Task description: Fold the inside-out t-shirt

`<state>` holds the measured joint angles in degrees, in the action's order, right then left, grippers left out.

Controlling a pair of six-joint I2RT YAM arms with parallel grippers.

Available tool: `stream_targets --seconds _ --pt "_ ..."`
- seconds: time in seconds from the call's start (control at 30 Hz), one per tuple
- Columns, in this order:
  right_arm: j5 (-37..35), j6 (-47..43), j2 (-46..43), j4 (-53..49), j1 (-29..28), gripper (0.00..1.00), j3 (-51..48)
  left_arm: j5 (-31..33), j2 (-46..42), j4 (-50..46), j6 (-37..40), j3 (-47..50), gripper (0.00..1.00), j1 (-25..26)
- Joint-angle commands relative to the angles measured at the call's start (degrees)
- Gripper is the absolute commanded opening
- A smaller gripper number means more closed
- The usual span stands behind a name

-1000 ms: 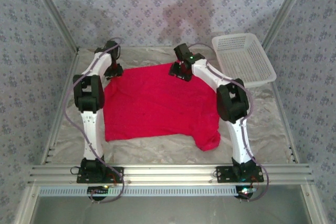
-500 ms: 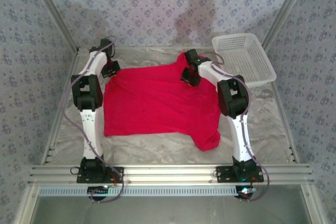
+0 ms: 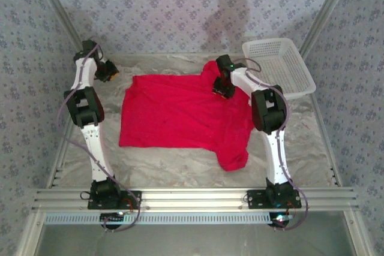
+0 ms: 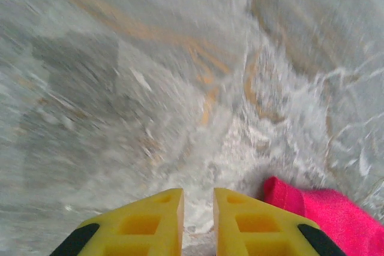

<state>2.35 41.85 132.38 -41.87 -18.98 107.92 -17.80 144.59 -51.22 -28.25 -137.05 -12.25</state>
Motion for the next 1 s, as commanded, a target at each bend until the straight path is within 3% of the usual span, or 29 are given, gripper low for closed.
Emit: stream_targets --seconds 0.0,0.1,0.17,0.23,0.37,0.5,0.63,0.97 --pt "-1.72 -2.35 2.63 -5.41 -0.10 0.40 2.65 -1.31 0.16 -2.59 -1.82 -3.50 0.19 -0.38" --pt "0.90 -3.00 2.83 -6.71 -1.00 0.41 5.80 3.04 -4.04 -3.16 -1.42 1.43 0.21 2.76" --pt "1.18 -3.25 2.68 -7.79 -1.57 0.42 7.34 9.67 -9.20 -2.49 -1.40 8.11 0.28 6.61" --pt "1.44 -3.59 2.62 -8.65 -1.94 0.42 8.13 12.39 -14.87 1.36 -3.02 16.62 0.29 10.43" --pt "1.96 -3.69 3.01 -8.66 -1.53 0.42 8.03 11.07 -22.27 13.88 -7.97 31.74 0.33 17.93" --pt "2.42 -3.73 3.33 -8.50 -1.03 0.42 7.54 6.80 -17.55 16.81 -10.69 32.16 0.32 21.78" --pt "2.01 -4.40 3.01 -8.58 -0.81 0.42 6.25 7.36 -11.06 14.08 -10.74 29.23 0.28 20.16" --pt "0.37 -5.29 2.47 -8.06 1.42 0.37 -0.27 5.41 -7.32 9.44 -9.13 24.21 0.27 6.82"
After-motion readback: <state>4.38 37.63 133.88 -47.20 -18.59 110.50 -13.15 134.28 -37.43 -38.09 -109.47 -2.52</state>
